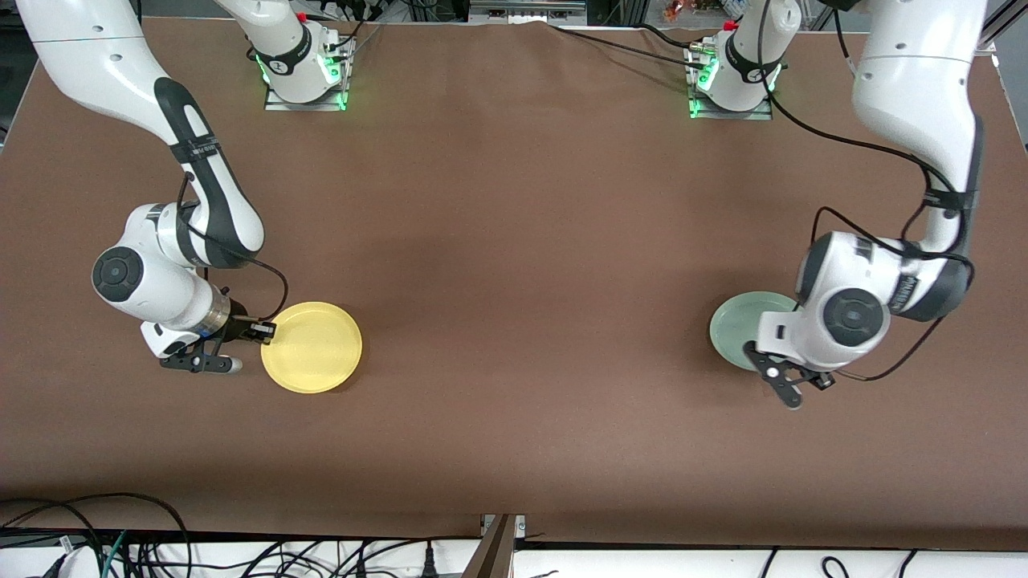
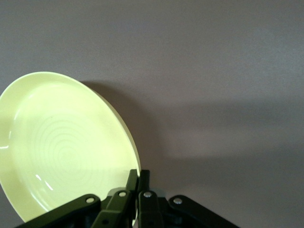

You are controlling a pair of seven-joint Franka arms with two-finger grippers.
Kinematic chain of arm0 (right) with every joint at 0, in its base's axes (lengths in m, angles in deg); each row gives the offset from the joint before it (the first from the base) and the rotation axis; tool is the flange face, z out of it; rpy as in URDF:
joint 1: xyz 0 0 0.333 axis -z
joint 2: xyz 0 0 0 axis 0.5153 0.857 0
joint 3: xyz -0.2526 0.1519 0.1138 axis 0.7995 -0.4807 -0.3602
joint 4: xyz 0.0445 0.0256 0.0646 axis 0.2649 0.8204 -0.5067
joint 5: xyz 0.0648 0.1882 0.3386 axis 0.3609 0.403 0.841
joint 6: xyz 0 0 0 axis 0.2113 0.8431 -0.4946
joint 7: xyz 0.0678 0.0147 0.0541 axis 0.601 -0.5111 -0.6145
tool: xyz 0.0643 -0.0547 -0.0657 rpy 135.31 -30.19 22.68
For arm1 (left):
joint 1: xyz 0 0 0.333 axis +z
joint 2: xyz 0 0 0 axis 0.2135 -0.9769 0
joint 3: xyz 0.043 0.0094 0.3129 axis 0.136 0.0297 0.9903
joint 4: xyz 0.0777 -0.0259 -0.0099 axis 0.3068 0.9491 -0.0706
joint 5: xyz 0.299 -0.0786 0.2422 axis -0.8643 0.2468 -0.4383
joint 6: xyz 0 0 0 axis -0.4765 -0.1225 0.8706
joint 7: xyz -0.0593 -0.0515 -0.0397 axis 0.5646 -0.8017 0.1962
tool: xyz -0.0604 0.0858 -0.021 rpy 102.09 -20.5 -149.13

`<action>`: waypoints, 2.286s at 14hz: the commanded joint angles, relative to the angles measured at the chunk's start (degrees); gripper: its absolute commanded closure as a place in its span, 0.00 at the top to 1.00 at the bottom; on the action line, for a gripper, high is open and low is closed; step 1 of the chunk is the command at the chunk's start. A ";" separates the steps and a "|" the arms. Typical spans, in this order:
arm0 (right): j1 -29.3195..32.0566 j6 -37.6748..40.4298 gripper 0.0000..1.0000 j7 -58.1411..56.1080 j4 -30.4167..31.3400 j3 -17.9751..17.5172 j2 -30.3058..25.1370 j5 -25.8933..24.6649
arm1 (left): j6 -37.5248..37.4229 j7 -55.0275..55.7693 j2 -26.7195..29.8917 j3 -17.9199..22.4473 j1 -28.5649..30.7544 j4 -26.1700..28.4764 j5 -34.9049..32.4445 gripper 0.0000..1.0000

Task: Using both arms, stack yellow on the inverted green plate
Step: 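Grasp the green plate rim with the left gripper, then lift the green plate with the left gripper and flip it upside down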

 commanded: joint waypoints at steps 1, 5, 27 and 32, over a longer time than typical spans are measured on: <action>-0.07 1.22 0.00 1.86 0.06 -0.10 -1.14 0.77 | -6.67 6.92 -0.26 1.14 -8.06 -4.74 -8.95 0.00; -0.07 3.32 0.00 2.04 -0.56 -0.10 -1.49 0.77 | -14.50 23.78 -1.32 1.23 -17.28 -7.04 -18.97 0.00; 0.19 17.92 0.00 2.04 -8.65 -0.10 -1.58 3.32 | -15.08 71.55 -10.81 3.51 -39.83 -15.91 -1.92 1.00; 0.10 20.11 0.00 2.04 -9.87 -1.16 -1.93 9.81 | -5.48 70.42 -9.84 2.90 -31.66 -15.92 17.01 1.00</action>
